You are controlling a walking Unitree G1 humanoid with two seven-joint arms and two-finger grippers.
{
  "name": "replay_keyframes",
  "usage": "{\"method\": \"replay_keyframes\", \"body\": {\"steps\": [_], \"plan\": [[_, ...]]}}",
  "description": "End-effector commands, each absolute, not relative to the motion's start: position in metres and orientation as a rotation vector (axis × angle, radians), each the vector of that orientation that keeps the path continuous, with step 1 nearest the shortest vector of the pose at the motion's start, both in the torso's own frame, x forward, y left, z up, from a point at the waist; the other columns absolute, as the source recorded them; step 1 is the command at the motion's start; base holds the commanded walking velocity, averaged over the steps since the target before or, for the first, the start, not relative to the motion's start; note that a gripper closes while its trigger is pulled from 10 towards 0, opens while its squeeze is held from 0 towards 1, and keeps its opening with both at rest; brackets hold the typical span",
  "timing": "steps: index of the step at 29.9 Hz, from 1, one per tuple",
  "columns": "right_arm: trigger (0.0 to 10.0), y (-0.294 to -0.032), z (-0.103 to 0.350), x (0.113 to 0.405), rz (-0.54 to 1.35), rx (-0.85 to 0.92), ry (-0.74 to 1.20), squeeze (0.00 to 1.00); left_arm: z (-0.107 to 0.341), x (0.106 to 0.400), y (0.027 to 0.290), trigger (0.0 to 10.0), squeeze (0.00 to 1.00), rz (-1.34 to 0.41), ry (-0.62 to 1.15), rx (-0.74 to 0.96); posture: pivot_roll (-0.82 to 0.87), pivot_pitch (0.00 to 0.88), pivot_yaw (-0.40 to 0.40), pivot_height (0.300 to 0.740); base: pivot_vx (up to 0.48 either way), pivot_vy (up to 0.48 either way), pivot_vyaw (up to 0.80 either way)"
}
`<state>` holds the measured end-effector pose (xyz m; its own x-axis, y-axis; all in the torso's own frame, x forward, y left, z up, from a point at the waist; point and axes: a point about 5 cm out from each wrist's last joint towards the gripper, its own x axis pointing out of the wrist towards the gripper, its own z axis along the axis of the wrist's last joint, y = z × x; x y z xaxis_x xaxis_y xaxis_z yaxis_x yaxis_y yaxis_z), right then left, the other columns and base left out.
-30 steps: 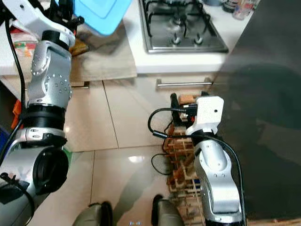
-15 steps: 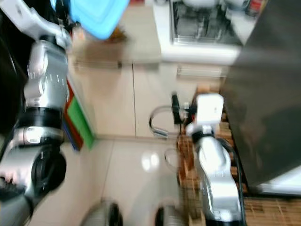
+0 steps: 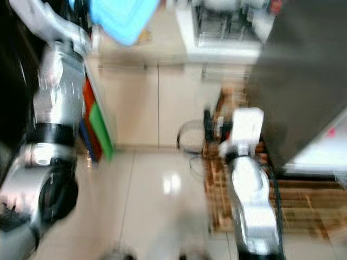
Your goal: Restocking fridge
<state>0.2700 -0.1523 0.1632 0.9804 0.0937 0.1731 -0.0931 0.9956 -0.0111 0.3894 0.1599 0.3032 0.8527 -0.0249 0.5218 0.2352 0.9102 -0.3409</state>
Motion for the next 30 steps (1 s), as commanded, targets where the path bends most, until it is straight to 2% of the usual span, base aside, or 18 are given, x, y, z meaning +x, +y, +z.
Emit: {"method": "replay_keyframes", "body": {"steps": [1, 4, 5, 6, 11, 13, 19, 30], "plan": [[10.0, -0.160, 0.164, 0.270, 0.065, -0.015, -0.181, 0.00, 0.304, 0.383, 0.163, 10.0, 0.00, -0.180, -0.552, -0.354, -0.20, 0.061, 0.039, 0.740, 0.000, 0.000, 0.00], [10.0, -0.166, 0.163, 0.268, 0.043, -0.016, -0.177, 0.00, 0.275, 0.371, 0.175, 10.0, 0.00, -0.196, -0.490, -0.298, -0.20, 0.056, 0.044, 0.740, 0.000, 0.000, 0.00], [10.0, -0.168, 0.159, 0.267, 0.033, -0.015, -0.168, 0.00, 0.247, 0.353, 0.174, 10.0, 0.00, -0.233, -0.423, -0.301, -0.19, 0.049, 0.049, 0.740, 0.000, 0.000, 0.00], [10.0, -0.168, 0.159, 0.267, 0.033, -0.015, -0.168, 0.00, 0.247, 0.353, 0.174, 10.0, 0.00, -0.233, -0.423, -0.301, -0.19, 0.049, 0.049, 0.740, 0.000, 0.000, 0.00], [10.0, -0.174, 0.151, 0.268, 0.024, -0.019, -0.145, 0.00, 0.176, 0.292, 0.155, 10.0, 0.00, -0.330, -0.205, -0.353, -0.16, 0.033, 0.040, 0.740, 0.000, 0.000, 0.00], [10.0, -0.174, 0.149, 0.270, 0.034, -0.023, -0.137, 0.00, 0.151, 0.265, 0.160, 10.0, 0.00, -0.342, -0.125, -0.332, -0.14, 0.028, 0.031, 0.740, 0.000, 0.000, 0.00], [10.0, -0.172, 0.144, 0.270, 0.066, -0.025, -0.117, 0.00, 0.139, 0.250, 0.178, 10.0, 0.00, -0.312, -0.067, -0.263, -0.10, 0.034, 0.015, 0.740, 0.000, 0.000, 0.00], [10.0, -0.168, 0.138, 0.272, 0.062, -0.007, -0.120, 0.00, 0.145, 0.253, 0.172, 10.0, 0.00, -0.290, -0.035, -0.215, -0.10, 0.011, 0.036, 0.740, 0.000, 0.000, 0.00]]}}
